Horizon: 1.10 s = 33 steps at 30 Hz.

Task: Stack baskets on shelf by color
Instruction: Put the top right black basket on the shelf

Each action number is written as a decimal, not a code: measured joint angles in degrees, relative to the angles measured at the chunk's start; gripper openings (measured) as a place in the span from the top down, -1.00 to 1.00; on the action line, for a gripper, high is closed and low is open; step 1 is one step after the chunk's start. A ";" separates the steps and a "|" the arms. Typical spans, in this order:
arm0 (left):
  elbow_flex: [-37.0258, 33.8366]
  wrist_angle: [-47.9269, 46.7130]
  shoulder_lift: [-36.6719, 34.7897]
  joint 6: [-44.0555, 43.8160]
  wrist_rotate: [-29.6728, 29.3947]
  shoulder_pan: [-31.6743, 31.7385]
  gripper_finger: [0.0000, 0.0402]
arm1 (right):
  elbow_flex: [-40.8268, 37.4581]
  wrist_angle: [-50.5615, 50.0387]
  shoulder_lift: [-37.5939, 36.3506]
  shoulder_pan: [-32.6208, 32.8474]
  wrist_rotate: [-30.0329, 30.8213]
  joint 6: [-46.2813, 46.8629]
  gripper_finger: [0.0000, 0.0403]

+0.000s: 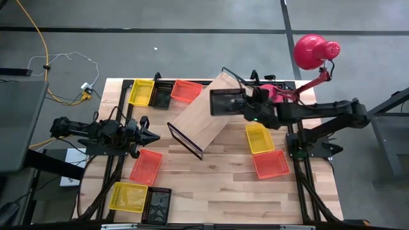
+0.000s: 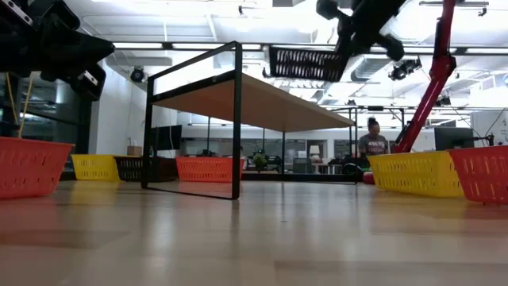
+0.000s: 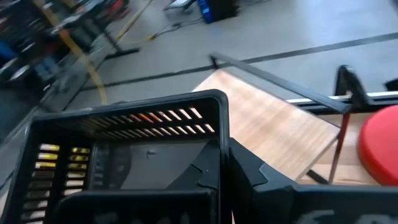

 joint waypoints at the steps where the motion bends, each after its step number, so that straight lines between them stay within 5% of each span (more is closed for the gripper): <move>1: 0.00 0.00 0.00 0.00 0.00 0.02 0.98 | 0.00 0.00 0.70 -0.76 0.84 1.11 1.00; 15: -0.01 0.00 0.00 0.00 0.00 0.01 0.98 | 0.00 0.05 9.23 -8.01 2.85 18.47 1.00; 28: 0.00 0.00 0.00 0.00 -0.01 0.01 0.98 | 0.00 -0.77 9.89 -11.67 -1.22 21.02 0.99; 33: -0.02 0.00 -0.02 0.00 0.00 0.00 0.98 | 0.00 -1.19 9.89 -11.66 -0.40 20.99 0.77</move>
